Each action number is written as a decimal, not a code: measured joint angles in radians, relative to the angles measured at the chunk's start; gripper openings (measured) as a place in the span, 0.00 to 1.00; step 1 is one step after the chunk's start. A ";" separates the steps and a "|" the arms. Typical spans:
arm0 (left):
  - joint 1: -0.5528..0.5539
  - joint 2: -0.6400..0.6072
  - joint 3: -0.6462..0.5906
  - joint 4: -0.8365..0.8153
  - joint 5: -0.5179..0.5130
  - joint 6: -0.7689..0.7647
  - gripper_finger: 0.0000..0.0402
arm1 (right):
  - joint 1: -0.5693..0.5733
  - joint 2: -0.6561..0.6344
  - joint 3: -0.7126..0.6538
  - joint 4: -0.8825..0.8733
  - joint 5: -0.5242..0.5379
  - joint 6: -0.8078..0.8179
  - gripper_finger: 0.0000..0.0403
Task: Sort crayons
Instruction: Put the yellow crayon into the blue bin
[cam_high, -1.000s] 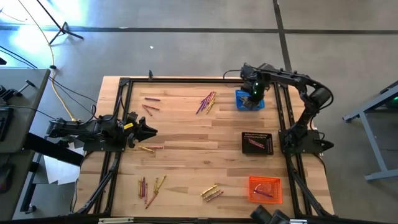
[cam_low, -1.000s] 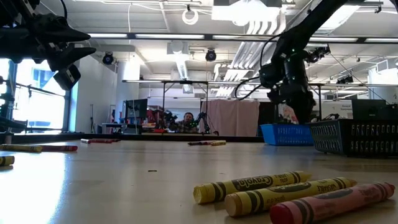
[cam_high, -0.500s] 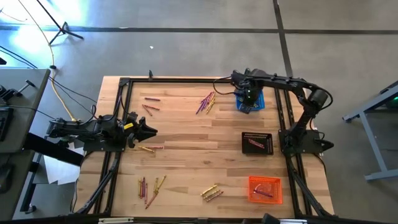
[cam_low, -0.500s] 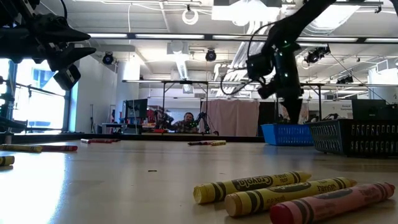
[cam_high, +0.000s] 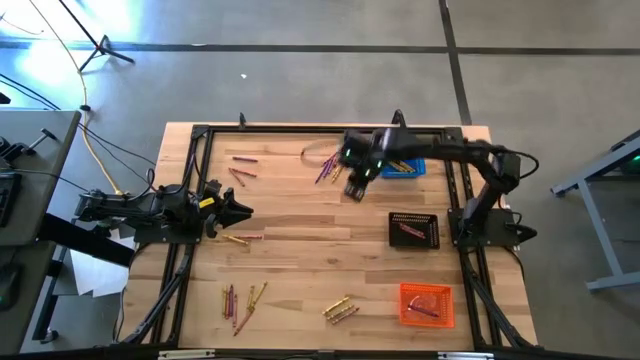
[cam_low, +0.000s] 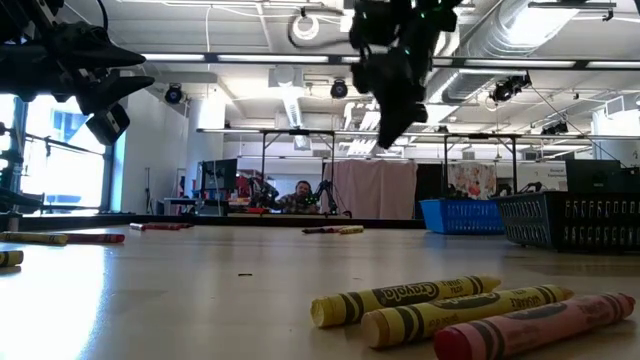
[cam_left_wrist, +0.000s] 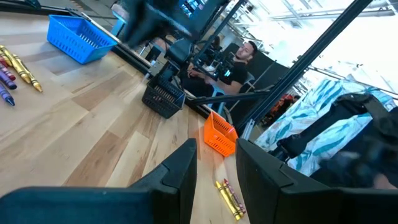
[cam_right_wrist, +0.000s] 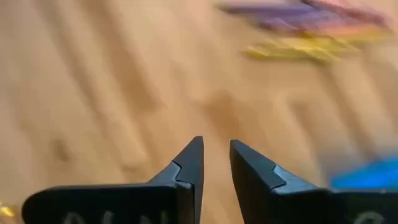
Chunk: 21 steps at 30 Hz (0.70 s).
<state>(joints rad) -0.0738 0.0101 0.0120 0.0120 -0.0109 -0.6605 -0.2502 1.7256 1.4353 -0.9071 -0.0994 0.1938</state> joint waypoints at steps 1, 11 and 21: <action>0.000 0.000 0.000 0.000 0.000 0.000 0.25 | 0.049 0.000 -0.018 0.043 -0.003 0.011 0.15; 0.000 0.000 0.000 0.000 0.000 0.000 0.25 | 0.522 0.000 -0.171 0.424 -0.045 -0.064 0.15; 0.000 0.000 0.000 0.000 0.000 0.000 0.25 | 0.742 0.096 -0.277 0.850 0.054 -0.029 0.15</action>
<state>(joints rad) -0.0735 0.0101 0.0121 0.0117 -0.0109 -0.6605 0.4916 1.8221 1.1580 -0.0573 -0.0456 0.1643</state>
